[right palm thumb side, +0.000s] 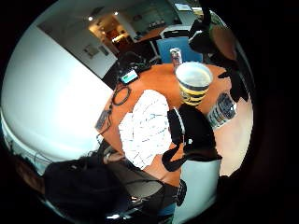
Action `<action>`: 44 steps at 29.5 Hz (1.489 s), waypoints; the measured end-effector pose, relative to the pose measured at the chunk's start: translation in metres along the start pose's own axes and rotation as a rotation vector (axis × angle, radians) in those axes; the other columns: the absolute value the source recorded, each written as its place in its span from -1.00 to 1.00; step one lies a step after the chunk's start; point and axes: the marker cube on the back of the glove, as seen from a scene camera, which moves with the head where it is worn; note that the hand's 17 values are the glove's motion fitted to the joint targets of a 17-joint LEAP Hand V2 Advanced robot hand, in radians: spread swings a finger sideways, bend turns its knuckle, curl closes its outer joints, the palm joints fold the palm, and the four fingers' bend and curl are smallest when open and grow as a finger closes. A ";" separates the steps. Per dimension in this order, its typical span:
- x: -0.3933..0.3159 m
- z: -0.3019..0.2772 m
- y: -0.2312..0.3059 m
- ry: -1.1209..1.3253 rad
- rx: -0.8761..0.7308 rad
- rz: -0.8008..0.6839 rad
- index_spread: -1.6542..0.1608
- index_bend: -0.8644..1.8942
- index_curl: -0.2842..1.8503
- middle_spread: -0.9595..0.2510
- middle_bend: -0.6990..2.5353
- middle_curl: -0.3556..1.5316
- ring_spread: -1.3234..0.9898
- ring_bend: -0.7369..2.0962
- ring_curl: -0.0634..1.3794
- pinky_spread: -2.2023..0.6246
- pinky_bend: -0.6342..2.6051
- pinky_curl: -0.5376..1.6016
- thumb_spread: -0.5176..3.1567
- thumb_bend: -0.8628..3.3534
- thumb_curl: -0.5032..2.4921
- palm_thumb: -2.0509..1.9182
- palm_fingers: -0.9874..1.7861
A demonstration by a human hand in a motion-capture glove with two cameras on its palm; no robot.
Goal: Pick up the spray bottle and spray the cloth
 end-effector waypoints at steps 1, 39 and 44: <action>0.005 0.003 -0.001 -0.007 0.008 0.030 0.42 -0.29 -0.45 0.29 -0.41 -0.23 -0.01 -0.25 -0.44 0.59 -0.50 -0.22 -0.06 -0.53 -0.46 0.38 0.38; 0.030 0.121 0.004 -0.885 0.251 0.602 0.48 -0.26 -0.49 0.16 -0.30 -0.14 -0.05 -0.15 -0.36 0.51 -0.50 -0.19 -0.18 -0.60 -0.44 0.41 0.54; 0.030 0.127 0.000 -0.924 0.169 0.572 0.48 -0.21 -0.44 0.16 -0.27 -0.13 -0.06 -0.20 -0.38 0.48 -0.50 -0.19 -0.20 -0.61 -0.45 0.38 0.61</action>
